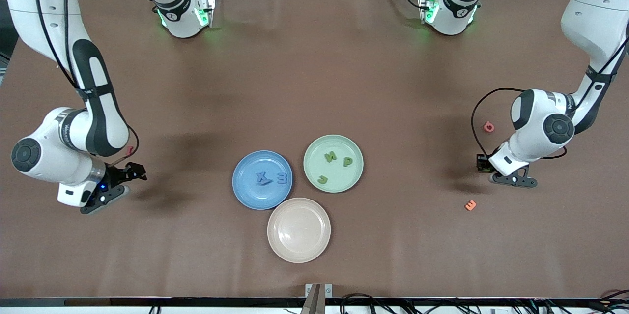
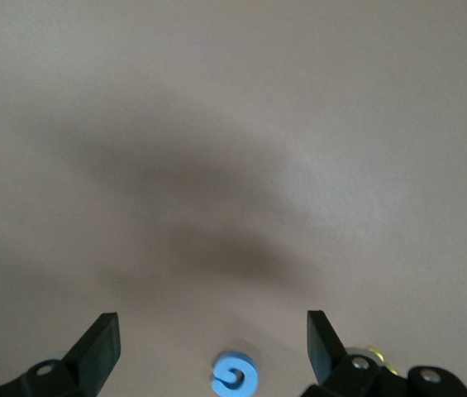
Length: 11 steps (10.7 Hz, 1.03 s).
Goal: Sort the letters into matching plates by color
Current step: 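Lift the green B with the left gripper while the right gripper returns, then set the B on the green plate while the right gripper grasps the G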
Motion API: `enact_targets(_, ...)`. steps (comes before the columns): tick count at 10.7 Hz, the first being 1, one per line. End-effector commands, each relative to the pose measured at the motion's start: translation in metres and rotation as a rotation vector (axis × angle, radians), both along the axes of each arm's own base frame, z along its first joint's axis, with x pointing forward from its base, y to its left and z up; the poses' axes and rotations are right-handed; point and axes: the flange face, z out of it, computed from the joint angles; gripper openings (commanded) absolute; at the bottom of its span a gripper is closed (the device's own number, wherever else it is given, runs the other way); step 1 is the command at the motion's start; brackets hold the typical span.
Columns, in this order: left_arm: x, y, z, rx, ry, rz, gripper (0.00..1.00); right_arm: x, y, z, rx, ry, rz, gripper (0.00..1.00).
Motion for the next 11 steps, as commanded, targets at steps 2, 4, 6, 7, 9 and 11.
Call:
enact_targets(2,0.009,-0.037,0.015,-0.013,-0.034,0.078,0.00,-0.045,-0.022,-0.026,-0.011,-0.021,-0.014,1.00)
enact_targets(4,0.019,-0.088,0.031,-0.044,-0.063,0.166,0.00,-0.056,-0.039,-0.042,-0.025,-0.035,-0.012,1.00)
enact_targets(6,0.020,-0.134,0.035,-0.062,-0.070,0.220,0.00,-0.063,-0.040,-0.051,-0.030,-0.037,-0.017,1.00)
enact_targets(7,0.018,-0.153,0.037,-0.068,-0.072,0.241,0.00,-0.065,-0.041,-0.055,-0.033,-0.040,-0.018,1.00)
enact_targets(9,0.014,-0.196,0.044,-0.086,-0.082,0.296,0.00,-0.068,-0.041,-0.062,-0.038,-0.047,-0.024,1.00)
enact_targets(11,0.006,-0.254,0.052,-0.116,-0.090,0.361,0.00,-0.072,-0.040,-0.068,-0.041,-0.047,-0.023,0.91)
